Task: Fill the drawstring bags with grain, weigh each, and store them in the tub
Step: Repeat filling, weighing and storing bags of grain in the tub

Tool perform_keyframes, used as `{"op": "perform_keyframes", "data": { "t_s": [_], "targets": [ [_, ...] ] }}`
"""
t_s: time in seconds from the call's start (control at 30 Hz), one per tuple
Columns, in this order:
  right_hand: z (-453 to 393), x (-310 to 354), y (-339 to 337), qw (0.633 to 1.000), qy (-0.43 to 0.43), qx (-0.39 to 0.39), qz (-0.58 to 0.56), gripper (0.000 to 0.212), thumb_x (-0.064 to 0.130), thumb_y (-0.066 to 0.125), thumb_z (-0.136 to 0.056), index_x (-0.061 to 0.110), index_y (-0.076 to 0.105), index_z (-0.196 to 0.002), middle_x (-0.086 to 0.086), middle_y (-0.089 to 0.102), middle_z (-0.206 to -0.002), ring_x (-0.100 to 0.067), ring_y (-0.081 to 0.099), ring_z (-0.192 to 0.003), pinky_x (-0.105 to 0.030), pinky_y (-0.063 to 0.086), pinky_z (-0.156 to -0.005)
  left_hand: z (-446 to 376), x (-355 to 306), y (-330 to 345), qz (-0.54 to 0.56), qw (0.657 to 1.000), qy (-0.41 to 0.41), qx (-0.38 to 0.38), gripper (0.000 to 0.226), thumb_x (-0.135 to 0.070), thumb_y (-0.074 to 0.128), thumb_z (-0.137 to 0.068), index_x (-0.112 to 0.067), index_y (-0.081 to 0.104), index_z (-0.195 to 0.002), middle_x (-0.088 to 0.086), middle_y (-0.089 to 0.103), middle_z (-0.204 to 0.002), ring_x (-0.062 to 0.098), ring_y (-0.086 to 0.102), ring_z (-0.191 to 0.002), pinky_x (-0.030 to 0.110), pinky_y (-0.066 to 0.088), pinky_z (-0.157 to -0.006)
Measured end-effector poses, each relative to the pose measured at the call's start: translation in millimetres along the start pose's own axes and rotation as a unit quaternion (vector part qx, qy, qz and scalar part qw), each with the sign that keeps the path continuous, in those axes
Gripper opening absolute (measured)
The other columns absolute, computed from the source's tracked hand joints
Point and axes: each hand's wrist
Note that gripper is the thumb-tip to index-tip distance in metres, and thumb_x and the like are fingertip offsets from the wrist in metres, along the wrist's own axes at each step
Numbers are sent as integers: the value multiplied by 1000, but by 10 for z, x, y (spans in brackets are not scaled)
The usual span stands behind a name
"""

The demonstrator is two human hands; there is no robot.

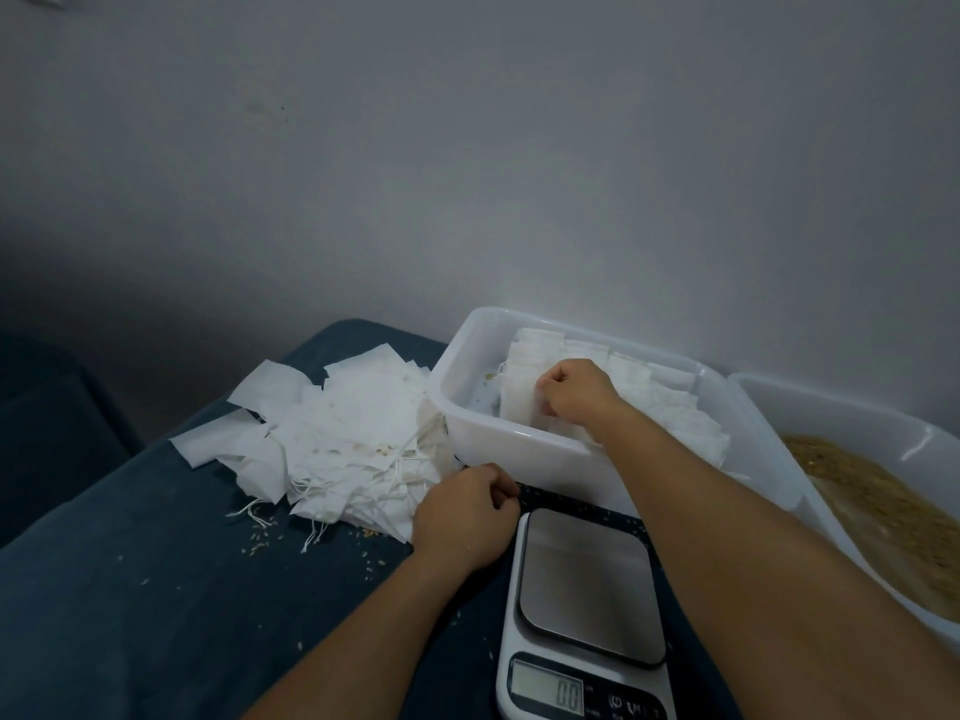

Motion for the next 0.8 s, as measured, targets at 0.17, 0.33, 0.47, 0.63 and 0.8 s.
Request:
{"op": "perform_keyframes", "data": {
  "t_s": [0.17, 0.33, 0.47, 0.63, 0.8],
  "targets": [
    [-48, 15, -50, 997, 40, -37, 58, 27, 13, 51, -100, 5, 74, -111, -12, 75, -113, -31, 68, -111, -39, 57, -98, -3, 1, 16, -1, 1000, 3, 1, 14, -41, 62, -92, -43, 70, -104, -25, 60, -88, 3, 58, -88, 25, 46, -72],
    [113, 105, -49, 992, -37, -119, -19, 27, 12, 58, -97, 17, 69, -121, 2, 68, -126, -19, 63, -117, -27, 47, -96, 13, -29, -15, 1, 1000, 2, 10, 15, -40, 61, -92, -44, 70, -104, -22, 68, -99, 5, 62, -92, 26, 50, -75],
    [426, 376, 37, 953, -223, -199, -44, 28, 7, 61, -94, 19, 68, -118, 3, 65, -116, -13, 64, -97, -25, 51, -90, 26, -30, -25, -16, 1000, 4, 11, 15, -41, 61, -92, -44, 69, -105, -23, 60, -93, 4, 55, -86, 24, 41, -65],
    [929, 715, 364, 920, -384, -68, 48, 29, 12, 65, -95, 19, 68, -123, 4, 68, -112, -6, 56, -81, -22, 50, -85, 34, -86, -50, -52, 998, 3, 19, 12, -34, 55, -98, -32, 60, -87, -15, 59, -88, 11, 55, -82, 25, 37, -63],
    [1102, 781, 842, 925, -346, 36, 153, 39, 30, 63, -102, 25, 57, -140, 0, 70, -127, -21, 65, -109, -35, 52, -94, 101, 26, -18, -88, 995, 13, 42, 42, -21, 59, -105, -8, 51, -143, 14, 58, -144, 30, 57, -130, 35, 45, -105]
  ]
}}
Point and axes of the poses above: each hand's wrist, its own z-axis away from the middle knuckle, its own y-axis out of the palm, x = y × z
